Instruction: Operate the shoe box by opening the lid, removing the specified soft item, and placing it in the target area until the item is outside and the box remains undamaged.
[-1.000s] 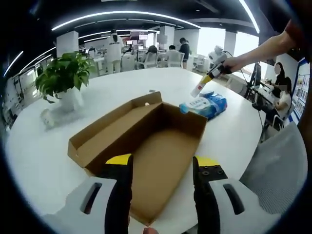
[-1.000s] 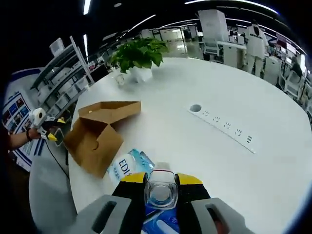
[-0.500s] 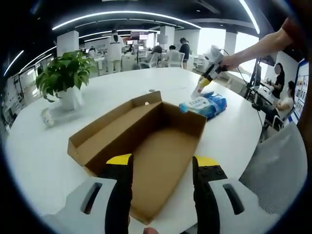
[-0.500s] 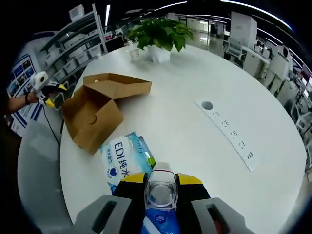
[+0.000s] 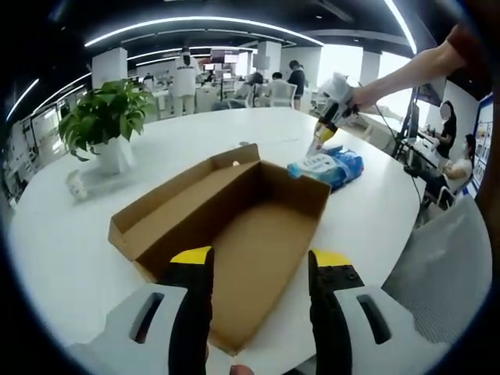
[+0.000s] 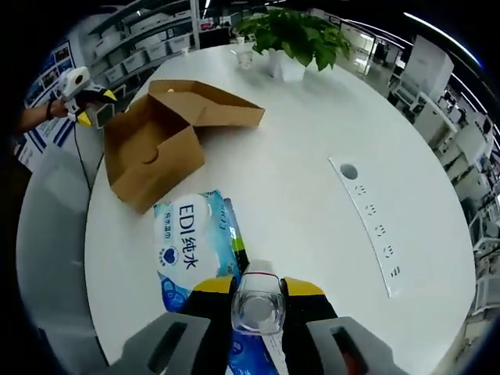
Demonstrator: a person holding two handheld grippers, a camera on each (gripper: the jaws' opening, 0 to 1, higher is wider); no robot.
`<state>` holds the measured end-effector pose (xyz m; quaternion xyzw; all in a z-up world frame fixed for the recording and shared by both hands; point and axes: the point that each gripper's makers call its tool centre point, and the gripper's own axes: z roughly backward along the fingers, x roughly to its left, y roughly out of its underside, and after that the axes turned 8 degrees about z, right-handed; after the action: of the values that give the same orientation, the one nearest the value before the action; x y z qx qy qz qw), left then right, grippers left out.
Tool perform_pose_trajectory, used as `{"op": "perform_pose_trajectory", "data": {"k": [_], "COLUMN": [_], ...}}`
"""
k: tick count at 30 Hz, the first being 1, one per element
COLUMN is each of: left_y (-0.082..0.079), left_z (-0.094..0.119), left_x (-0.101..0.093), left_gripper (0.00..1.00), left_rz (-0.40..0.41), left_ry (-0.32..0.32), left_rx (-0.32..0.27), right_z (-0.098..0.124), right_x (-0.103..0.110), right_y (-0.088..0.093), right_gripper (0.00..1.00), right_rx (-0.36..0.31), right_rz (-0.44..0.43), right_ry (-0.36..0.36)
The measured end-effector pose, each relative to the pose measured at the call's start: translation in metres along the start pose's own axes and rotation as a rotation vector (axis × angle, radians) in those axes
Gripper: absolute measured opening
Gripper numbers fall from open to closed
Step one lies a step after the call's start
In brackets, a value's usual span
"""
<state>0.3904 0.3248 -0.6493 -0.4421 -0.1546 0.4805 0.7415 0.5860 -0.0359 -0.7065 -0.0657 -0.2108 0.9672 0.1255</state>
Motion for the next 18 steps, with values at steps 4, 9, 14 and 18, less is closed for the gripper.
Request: {"op": "perform_pose_trajectory", "data": {"k": [4, 9, 14, 18], "left_y": [0.0016, 0.0029, 0.0046, 0.0054], "left_z": [0.0007, 0.0013, 0.0018, 0.002], "left_x": [0.0002, 0.0002, 0.0002, 0.001], "left_gripper": [0.48, 0.48, 0.48, 0.48], "left_rz": [0.004, 0.006, 0.01, 0.013], "left_ry": [-0.001, -0.003, -0.003, -0.005], "left_rx": [0.002, 0.003, 0.006, 0.007], "right_z": [-0.0037, -0.0061, -0.0069, -0.0083], "right_x": [-0.0001, 0.0003, 0.0009, 0.0004], "right_y": [0.0014, 0.003, 0.0065, 0.009], "right_gripper": [0.18, 0.18, 0.18, 0.18], "right_rx": [0.026, 0.061, 0.087, 0.11], "right_rz": [0.04, 0.091, 0.126, 0.152], "right_ry": [-0.009, -0.009, -0.014, -0.015]}}
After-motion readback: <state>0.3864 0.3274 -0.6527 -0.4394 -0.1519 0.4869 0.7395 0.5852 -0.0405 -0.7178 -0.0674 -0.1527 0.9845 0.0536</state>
